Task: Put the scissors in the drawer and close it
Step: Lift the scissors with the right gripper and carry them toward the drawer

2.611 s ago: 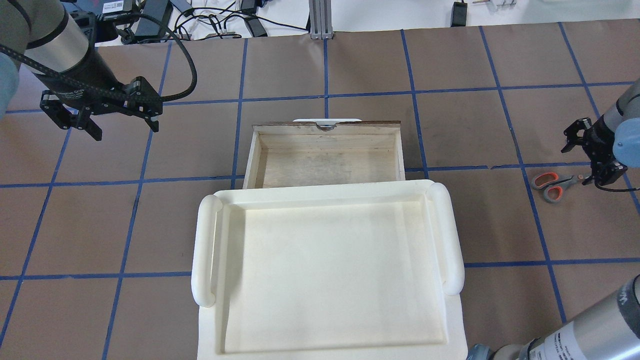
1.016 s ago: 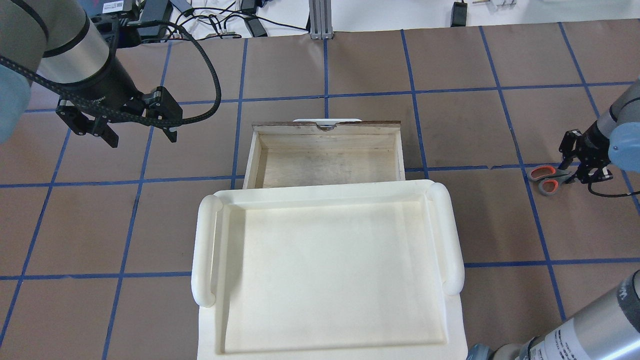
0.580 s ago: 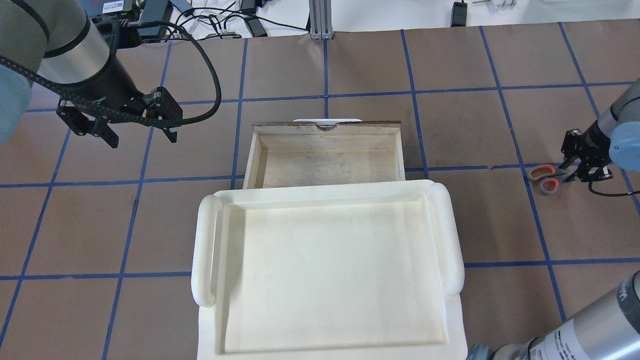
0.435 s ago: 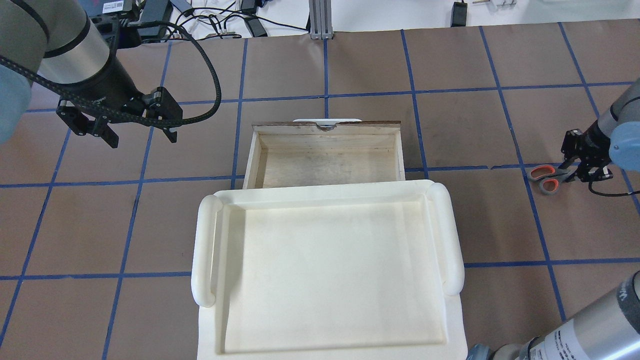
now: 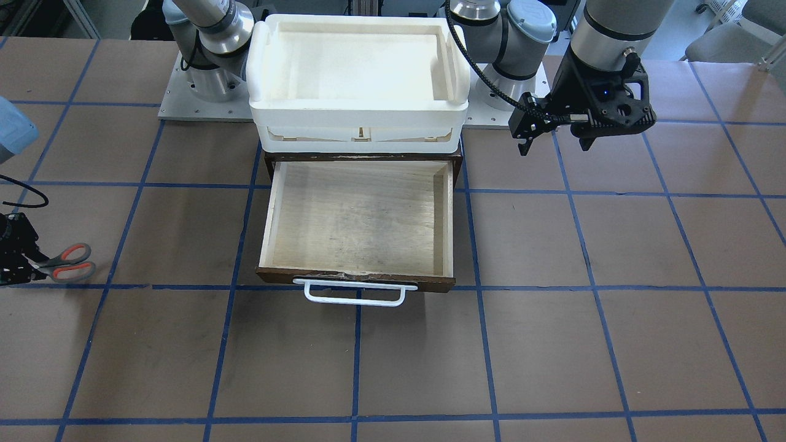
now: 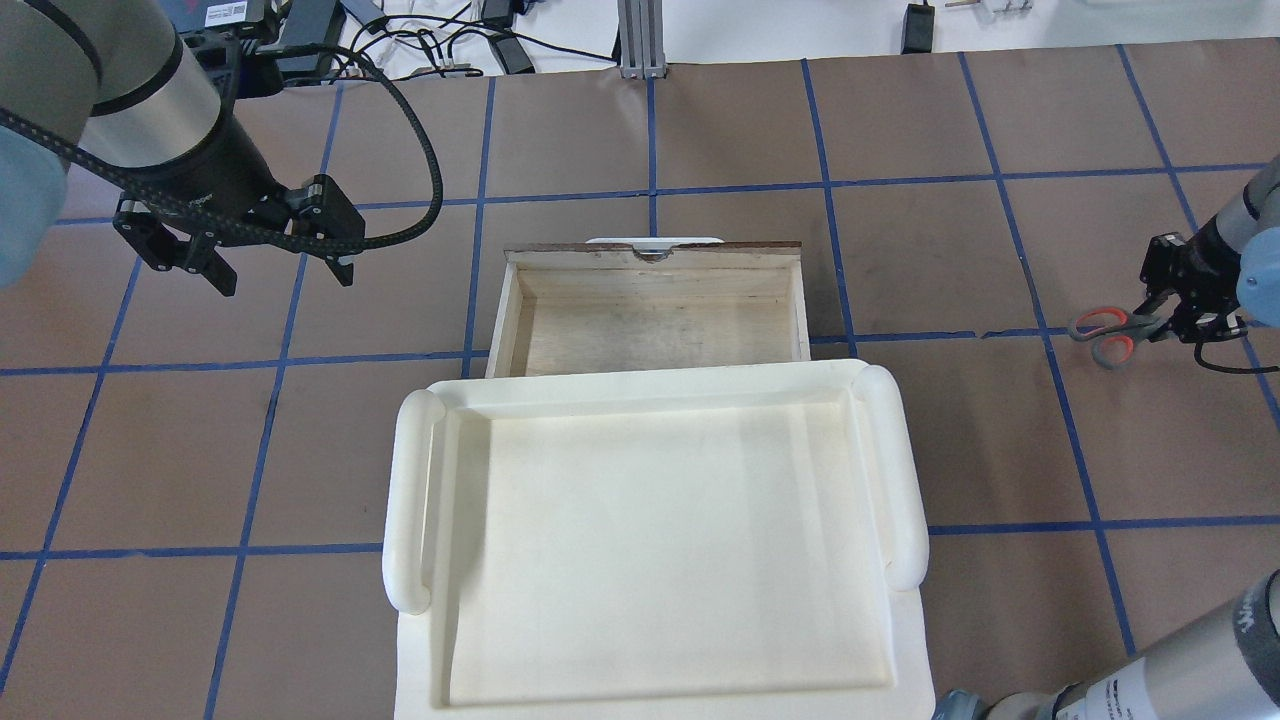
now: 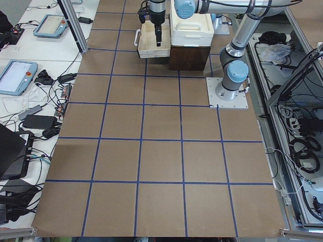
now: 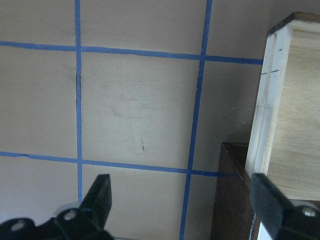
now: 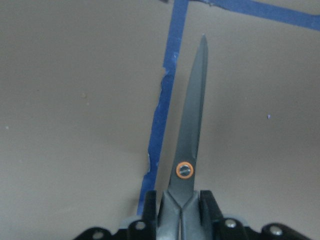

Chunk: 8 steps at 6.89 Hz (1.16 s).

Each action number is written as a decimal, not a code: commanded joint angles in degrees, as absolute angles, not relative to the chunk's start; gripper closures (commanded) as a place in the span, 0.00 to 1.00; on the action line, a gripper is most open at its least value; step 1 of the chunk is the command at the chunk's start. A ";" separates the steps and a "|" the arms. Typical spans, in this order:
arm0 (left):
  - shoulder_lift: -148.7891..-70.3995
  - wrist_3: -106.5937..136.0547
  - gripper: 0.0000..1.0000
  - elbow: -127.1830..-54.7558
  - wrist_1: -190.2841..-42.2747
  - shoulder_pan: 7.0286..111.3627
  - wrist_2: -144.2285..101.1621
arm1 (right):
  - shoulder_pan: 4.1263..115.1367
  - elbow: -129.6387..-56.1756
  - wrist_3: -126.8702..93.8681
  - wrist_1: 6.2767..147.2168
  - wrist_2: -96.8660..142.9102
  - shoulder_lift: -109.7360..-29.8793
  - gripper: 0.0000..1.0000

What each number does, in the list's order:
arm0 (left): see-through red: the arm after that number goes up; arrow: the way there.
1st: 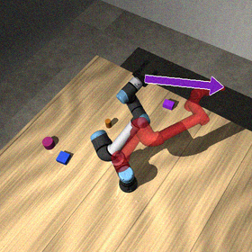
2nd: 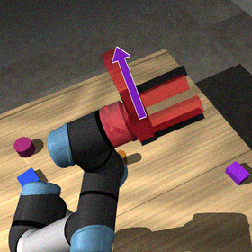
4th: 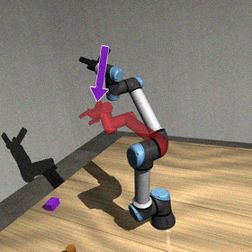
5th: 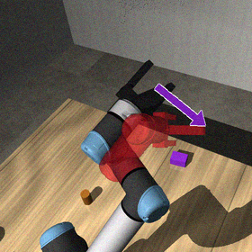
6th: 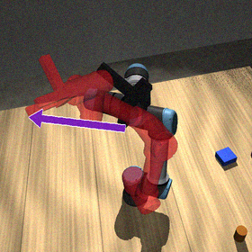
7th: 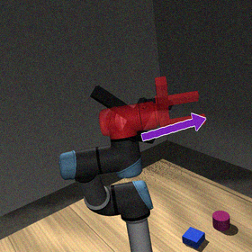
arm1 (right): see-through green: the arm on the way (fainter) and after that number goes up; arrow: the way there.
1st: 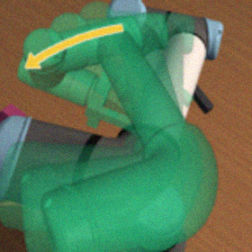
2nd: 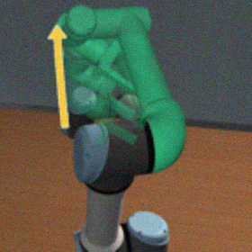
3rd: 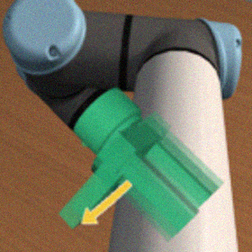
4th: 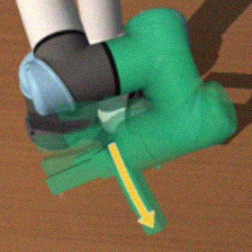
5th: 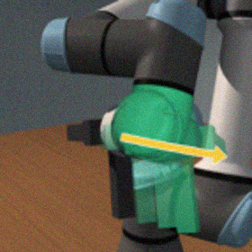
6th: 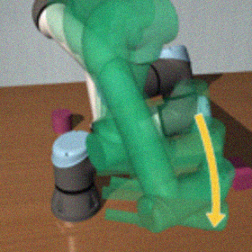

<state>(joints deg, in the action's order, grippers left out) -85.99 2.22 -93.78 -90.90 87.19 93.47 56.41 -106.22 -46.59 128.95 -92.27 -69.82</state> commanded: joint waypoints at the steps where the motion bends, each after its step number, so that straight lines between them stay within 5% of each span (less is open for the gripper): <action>1: -85.96 1.93 0.00 -93.78 -91.05 87.19 93.60 | 60.08 -102.95 -50.26 124.32 -91.49 -74.25 0.93; 4: -86.04 1.93 0.00 -93.78 -91.05 87.19 93.60 | 72.29 -94.23 -63.76 104.72 -91.06 -81.54 1.00; 8: -86.13 1.76 0.00 -93.87 -91.14 87.19 93.52 | 96.71 -89.32 -86.61 103.45 -91.49 -83.15 1.00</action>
